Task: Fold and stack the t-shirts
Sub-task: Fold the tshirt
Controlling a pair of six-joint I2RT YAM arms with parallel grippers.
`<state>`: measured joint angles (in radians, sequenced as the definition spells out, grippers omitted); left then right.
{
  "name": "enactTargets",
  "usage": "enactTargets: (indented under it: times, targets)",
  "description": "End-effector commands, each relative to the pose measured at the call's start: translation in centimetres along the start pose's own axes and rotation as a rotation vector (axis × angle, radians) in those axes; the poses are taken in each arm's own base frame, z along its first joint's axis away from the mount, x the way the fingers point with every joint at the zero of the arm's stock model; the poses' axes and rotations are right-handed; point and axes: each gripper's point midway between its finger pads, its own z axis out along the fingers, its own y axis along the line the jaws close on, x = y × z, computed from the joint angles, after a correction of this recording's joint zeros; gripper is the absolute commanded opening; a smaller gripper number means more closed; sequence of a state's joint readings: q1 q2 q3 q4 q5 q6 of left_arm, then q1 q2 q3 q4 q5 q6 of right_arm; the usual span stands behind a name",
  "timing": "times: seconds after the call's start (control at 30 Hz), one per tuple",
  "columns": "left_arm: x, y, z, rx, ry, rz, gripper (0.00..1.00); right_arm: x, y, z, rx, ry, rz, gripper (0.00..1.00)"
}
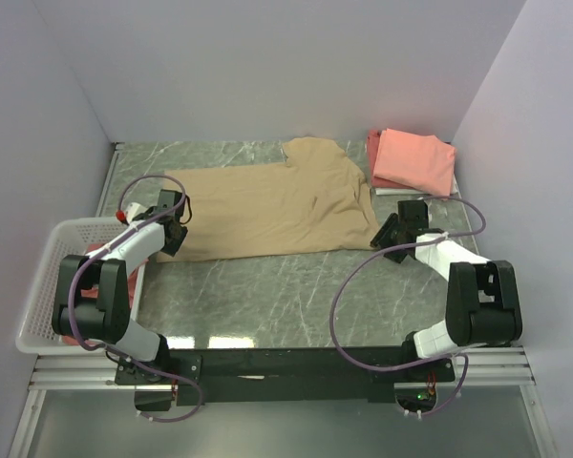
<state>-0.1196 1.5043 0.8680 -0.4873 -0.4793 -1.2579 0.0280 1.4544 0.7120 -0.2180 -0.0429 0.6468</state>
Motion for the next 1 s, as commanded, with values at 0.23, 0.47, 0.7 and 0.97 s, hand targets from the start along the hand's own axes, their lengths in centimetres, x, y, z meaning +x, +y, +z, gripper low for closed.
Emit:
enactTargets:
  times: [0.23,0.47,0.7,0.97]
  targets:
    - [-0.6,1.5,0.2,-0.04,-0.006,0.005,0.44,-2.0,0.7,1.9,-0.027,-0.05,0.045,0.57]
    - [-1.2,2.3,-1.8,-0.066,-0.06,-0.015,0.52,-2.0,0.7,2.2,-0.031,-0.053,0.043,0.29]
    - [0.1,3.9,-2.2,-0.133,-0.117,-0.027,0.55,-2.4,1.0,1.8,-0.035,-0.061,0.046,0.09]
    - [1.4,3.7,-1.2,-0.19,-0.158,0.01,0.55,-2.3,1.6,1.5,-0.07,-0.05,0.038,0.06]
